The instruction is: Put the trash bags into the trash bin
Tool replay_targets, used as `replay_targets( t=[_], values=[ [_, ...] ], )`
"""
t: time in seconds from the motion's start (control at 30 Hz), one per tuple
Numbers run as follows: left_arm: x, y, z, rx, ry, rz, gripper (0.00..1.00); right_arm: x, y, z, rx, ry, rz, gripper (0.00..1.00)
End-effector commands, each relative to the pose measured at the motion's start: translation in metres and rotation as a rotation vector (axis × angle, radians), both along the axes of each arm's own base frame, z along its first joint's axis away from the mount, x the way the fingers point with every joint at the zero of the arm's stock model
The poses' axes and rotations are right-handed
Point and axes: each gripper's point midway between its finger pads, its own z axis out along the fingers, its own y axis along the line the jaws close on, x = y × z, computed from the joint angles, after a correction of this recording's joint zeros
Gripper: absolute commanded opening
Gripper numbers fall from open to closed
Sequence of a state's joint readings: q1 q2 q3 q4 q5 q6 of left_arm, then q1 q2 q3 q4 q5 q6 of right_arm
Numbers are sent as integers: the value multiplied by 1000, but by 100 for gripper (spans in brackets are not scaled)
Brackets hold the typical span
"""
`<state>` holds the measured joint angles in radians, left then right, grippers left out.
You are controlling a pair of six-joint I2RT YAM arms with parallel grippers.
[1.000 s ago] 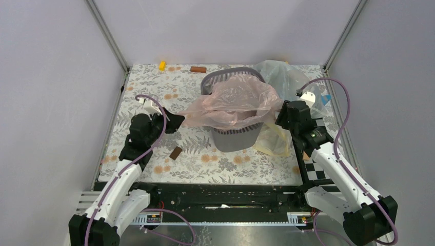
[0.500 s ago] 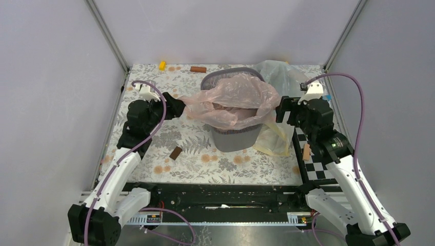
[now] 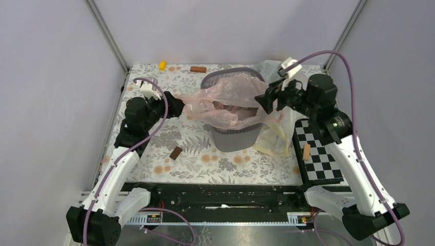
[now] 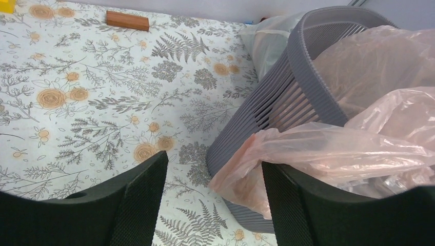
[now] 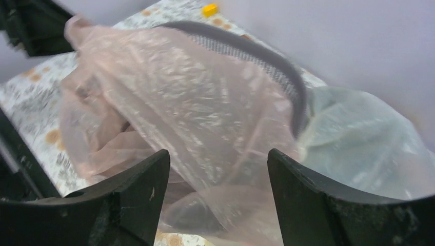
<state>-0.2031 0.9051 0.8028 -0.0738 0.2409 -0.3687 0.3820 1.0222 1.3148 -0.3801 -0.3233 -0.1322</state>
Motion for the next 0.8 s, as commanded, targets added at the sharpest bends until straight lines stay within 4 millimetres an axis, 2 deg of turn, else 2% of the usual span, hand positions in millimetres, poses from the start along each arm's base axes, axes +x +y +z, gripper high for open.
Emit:
replay_targets(
  t=[0.0, 0.1, 0.2, 0.37, 0.5, 0.57, 0.6, 0.7, 0.73, 0.77],
  values=[
    [6, -4, 18, 0, -30, -17, 68, -18, 45, 2, -104, -129, 262, 79],
    [8, -3, 15, -1, -18, -11, 64, -20, 59, -13, -197, -169, 297, 82],
    [9, -5, 14, -4, -13, -16, 61, -13, 65, -21, -256, -190, 271, 80],
    [9, -5, 13, -3, -11, -16, 51, 13, 61, -36, -364, -176, 164, 71],
    [9, -5, 13, -6, -9, -14, 43, 20, 61, -50, -436, -151, 170, 75],
    [10, -5, 13, -8, -5, -12, 34, 24, 62, -56, -446, -149, 161, 74],
    [10, -5, 12, -8, -3, -11, 28, 26, 63, -57, -447, -151, 154, 67],
    [11, -5, 12, -8, -1, -12, 7, 34, 63, -46, -421, -160, 106, 19],
    [11, -5, 12, -7, -2, -11, 1, 37, 63, -40, -398, -158, 81, 6],
    [12, -4, 11, -6, -1, -8, 0, 40, 64, -34, -380, -153, 67, 0]
  ],
)
